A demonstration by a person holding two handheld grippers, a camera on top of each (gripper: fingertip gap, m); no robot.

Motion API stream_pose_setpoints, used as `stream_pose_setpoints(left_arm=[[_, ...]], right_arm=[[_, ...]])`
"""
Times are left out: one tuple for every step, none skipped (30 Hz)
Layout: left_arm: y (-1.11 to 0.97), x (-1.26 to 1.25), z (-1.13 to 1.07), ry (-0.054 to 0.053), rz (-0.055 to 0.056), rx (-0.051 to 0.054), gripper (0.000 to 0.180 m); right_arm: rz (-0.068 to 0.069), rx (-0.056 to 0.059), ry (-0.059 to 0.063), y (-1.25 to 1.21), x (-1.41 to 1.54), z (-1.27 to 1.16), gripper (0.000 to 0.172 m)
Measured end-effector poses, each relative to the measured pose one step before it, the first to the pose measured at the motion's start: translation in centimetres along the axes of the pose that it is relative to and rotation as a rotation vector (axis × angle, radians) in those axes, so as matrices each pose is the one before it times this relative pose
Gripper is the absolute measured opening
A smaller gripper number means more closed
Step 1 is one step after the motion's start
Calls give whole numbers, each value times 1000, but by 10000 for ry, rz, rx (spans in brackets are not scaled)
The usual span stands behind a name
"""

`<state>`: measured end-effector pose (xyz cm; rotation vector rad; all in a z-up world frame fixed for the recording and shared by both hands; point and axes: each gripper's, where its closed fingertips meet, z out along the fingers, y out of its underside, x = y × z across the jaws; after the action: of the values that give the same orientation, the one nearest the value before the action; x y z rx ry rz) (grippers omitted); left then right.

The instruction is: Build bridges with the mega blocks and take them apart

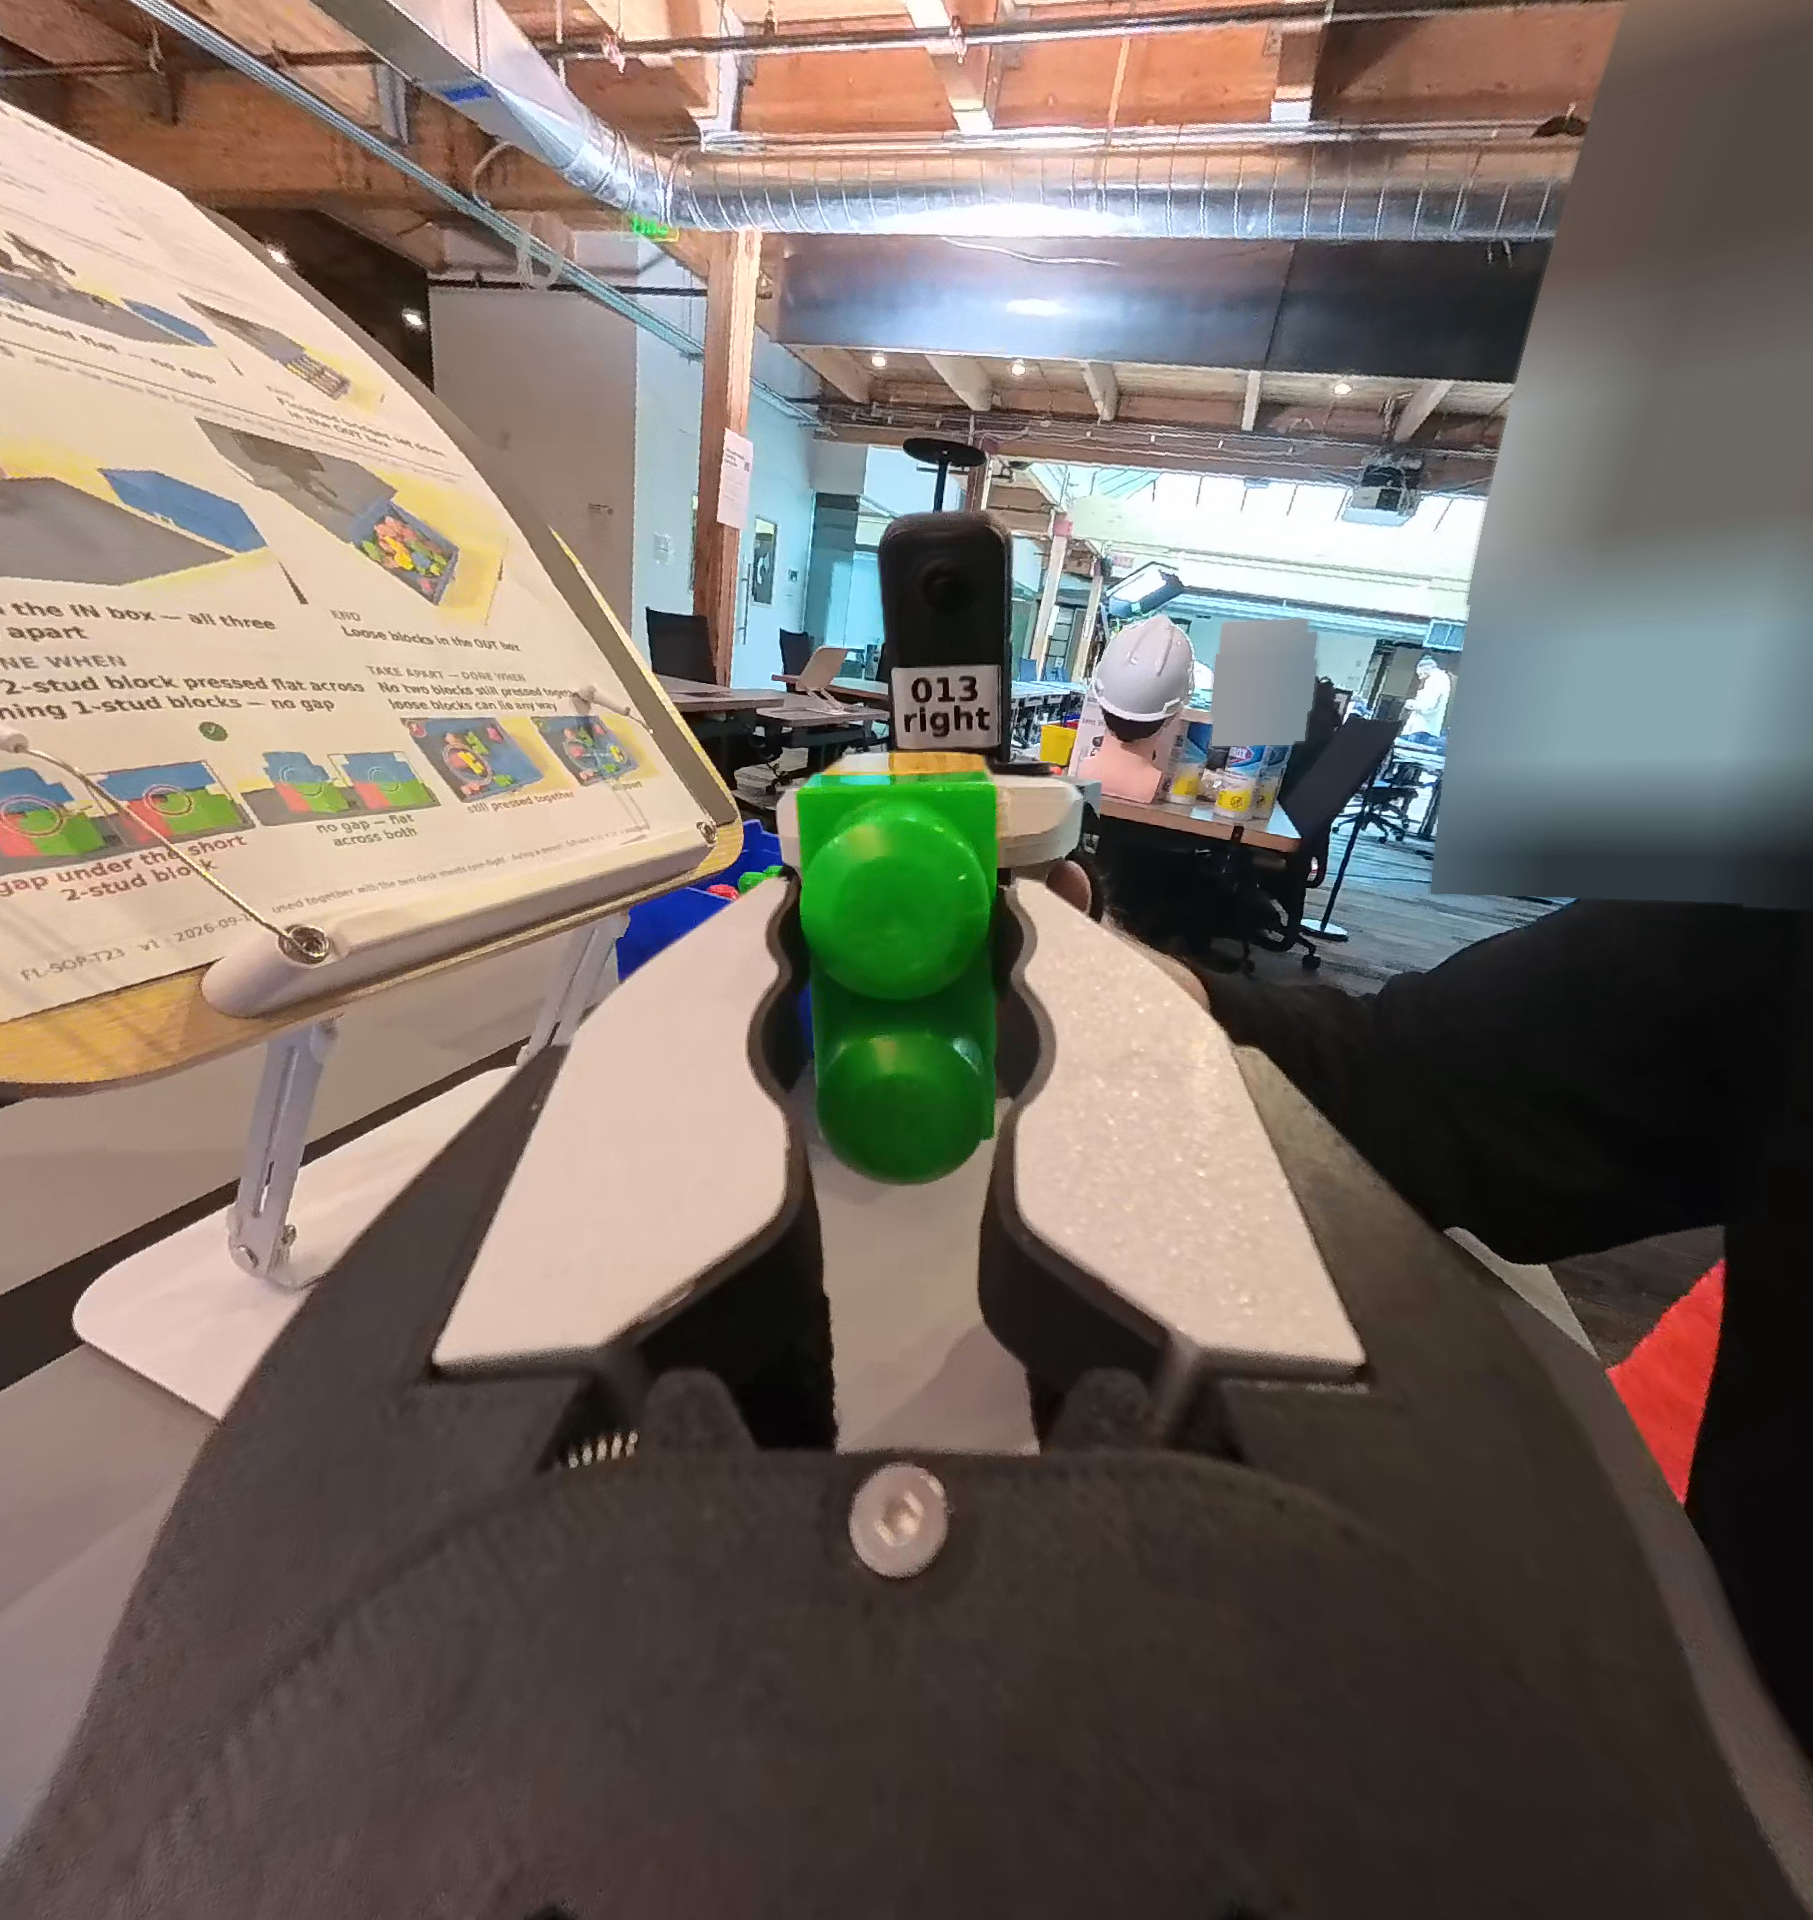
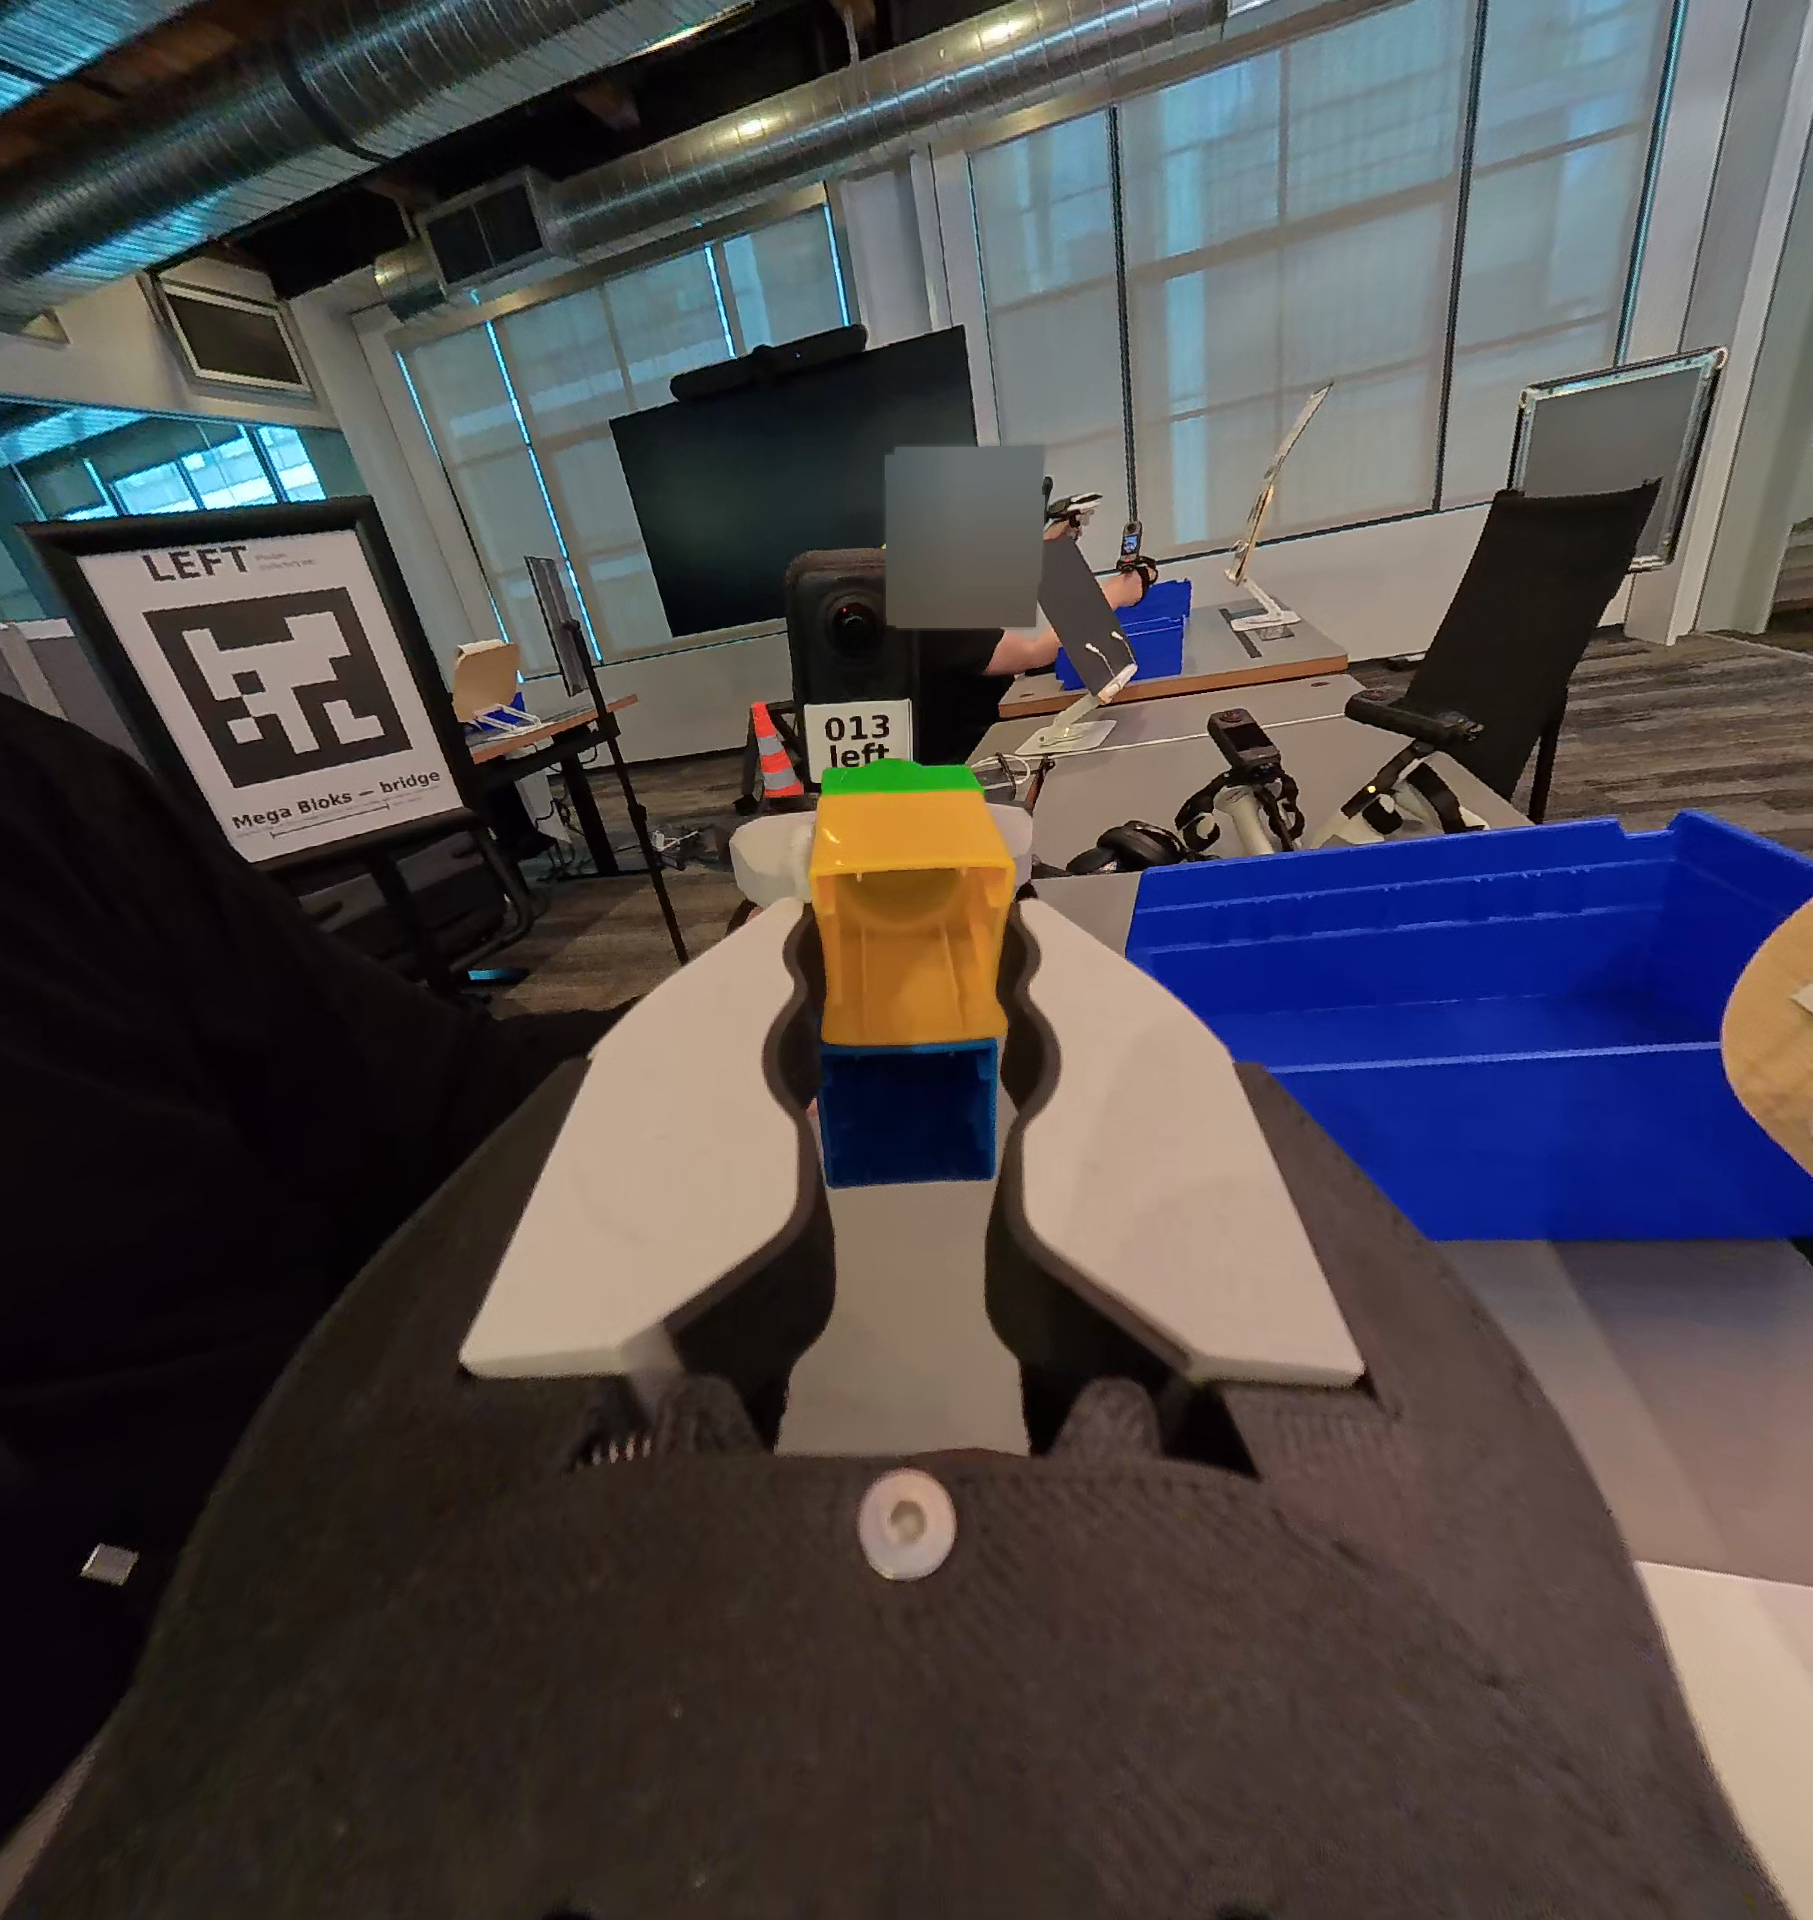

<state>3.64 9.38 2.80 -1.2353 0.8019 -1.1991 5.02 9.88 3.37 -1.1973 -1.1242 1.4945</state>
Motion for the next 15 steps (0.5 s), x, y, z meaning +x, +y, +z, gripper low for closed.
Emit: stream_pose_setpoints(left_arm=[[74,3,-22,58,-26,-14,34],[5,14,-41,65,-34,31,34],[8,-11,-26,30,-28,5,34],[76,-77,-19,-28,-22,-61,34],[121,-136,-27,-43,-52,-115,34],[62,-112,-60,8,-72,-107,33],[36,-77,-46,12,-68,-91,33],[17,-61,13,-26,-33,-60,33],[23,-54,-3,-22,-72,-84,33],[38,-52,-42,-26,-25,-117,33],[104,-175,-62,-164,93,-163,33],[155,-243,-107,-187,74,-212,33],[139,65,-124,96,-49,-221,33],[106,123,-114,141,-67,-191,33],[133,-104,-47,-111,73,-157,33]], right_arm=[[-49,-60,13,45,-21,1,33],[-18,-50,20,34,-19,46,33],[22,-44,-1,42,-1,39,33],[21,-46,14,65,49,1,33],[54,-53,34,99,138,-8,33],[54,-66,29,111,125,25,33],[4,-60,32,85,90,31,33],[-16,-9,42,-19,72,4,34],[38,-20,48,16,97,-1,34],[76,-86,25,117,91,25,35],[67,-171,-22,219,80,9,37],[24,-70,-9,51,102,-95,42],[-85,-64,9,-9,86,-207,42],[-165,-285,53,212,102,-156,43],[-240,-374,127,272,89,-71,50]])
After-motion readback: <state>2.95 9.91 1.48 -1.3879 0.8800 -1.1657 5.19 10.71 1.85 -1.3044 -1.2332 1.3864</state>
